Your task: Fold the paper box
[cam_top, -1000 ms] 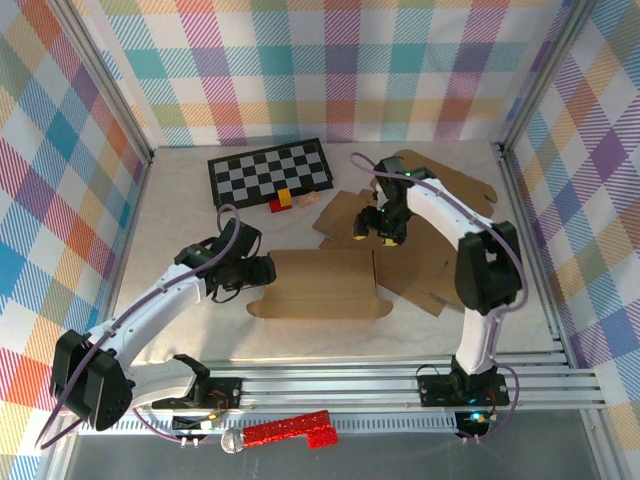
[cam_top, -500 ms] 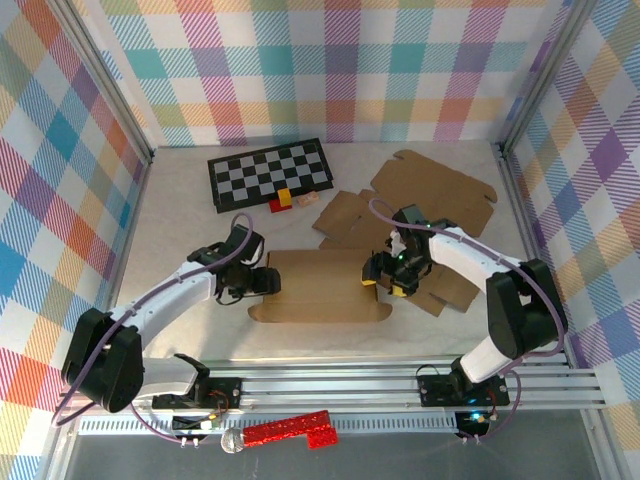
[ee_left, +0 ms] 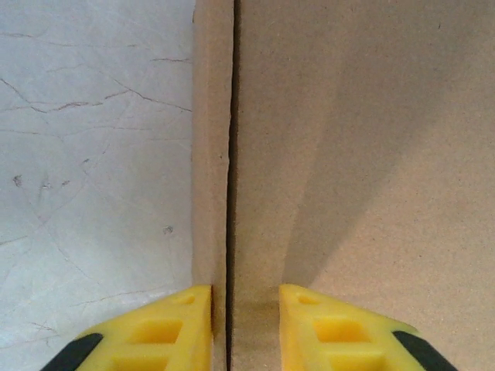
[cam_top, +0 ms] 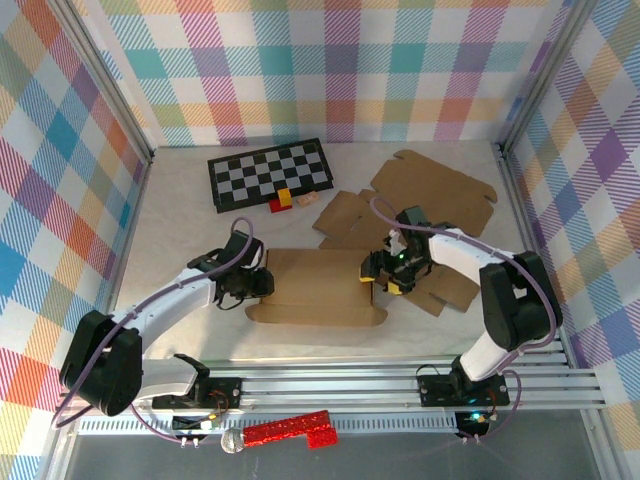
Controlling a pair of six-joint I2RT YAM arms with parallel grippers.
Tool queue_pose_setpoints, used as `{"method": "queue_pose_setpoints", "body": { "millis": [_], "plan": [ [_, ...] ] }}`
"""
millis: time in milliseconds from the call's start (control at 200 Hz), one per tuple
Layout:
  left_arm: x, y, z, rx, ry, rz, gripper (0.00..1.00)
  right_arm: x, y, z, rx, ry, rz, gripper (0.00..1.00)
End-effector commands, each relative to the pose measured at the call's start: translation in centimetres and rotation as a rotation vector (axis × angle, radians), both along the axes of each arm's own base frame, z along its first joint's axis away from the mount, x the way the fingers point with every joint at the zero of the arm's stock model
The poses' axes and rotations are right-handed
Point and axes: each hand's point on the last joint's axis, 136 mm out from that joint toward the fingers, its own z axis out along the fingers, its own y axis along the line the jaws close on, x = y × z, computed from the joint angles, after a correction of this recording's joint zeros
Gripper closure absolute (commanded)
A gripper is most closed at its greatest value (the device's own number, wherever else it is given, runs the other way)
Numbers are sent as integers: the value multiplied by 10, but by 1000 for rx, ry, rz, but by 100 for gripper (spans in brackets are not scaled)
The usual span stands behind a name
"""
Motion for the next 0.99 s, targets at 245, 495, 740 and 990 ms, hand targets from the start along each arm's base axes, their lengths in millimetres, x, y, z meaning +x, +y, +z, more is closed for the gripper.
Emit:
{"method": "queue_pose_setpoints", "body": {
  "millis": [245, 495, 740, 990],
  "plan": [
    [-20, 32, -27, 48, 95, 120, 86, 13, 20, 3, 213, -8, 59, 21],
    [-27, 41, -44, -9, 164, 203, 90, 8, 26, -1, 267, 4, 77, 16],
    [-35, 44, -52, -60, 249, 274, 93, 3, 29, -1, 305, 14, 88, 13],
    [-48, 58, -57, -42, 282, 338, 97, 11, 38, 7, 373, -14, 90, 13]
  ]
}}
